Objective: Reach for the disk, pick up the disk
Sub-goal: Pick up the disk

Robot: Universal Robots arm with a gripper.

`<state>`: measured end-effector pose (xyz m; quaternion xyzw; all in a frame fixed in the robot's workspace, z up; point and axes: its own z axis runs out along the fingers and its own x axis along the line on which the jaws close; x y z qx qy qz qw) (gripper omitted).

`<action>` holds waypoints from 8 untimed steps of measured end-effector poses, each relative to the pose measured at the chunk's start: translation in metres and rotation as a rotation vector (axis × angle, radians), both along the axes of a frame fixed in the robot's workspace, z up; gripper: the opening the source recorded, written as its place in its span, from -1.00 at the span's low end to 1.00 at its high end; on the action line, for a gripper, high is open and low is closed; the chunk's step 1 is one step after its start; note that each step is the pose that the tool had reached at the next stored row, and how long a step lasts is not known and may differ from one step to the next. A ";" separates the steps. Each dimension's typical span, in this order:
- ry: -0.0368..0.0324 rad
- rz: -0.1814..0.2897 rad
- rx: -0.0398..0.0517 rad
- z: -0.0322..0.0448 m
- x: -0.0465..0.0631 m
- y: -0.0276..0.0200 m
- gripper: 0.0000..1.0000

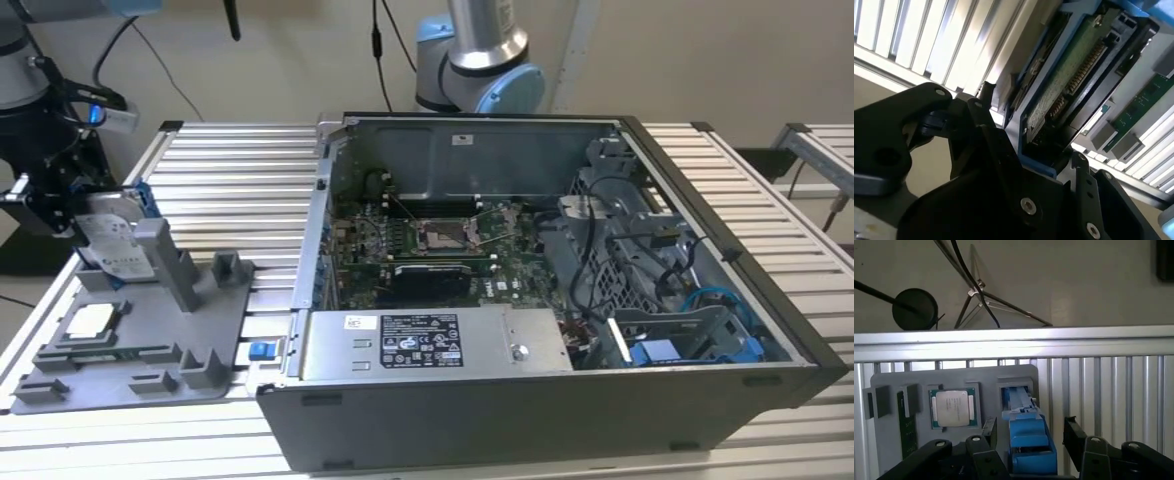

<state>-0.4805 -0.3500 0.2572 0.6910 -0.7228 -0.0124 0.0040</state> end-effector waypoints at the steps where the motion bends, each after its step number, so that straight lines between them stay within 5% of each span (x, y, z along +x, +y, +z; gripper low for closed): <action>1: 0.0001 0.000 0.0004 0.0000 0.000 0.0000 1.00; 8: -0.0025 0.001 0.0022 0.0087 0.000 -0.0003 1.00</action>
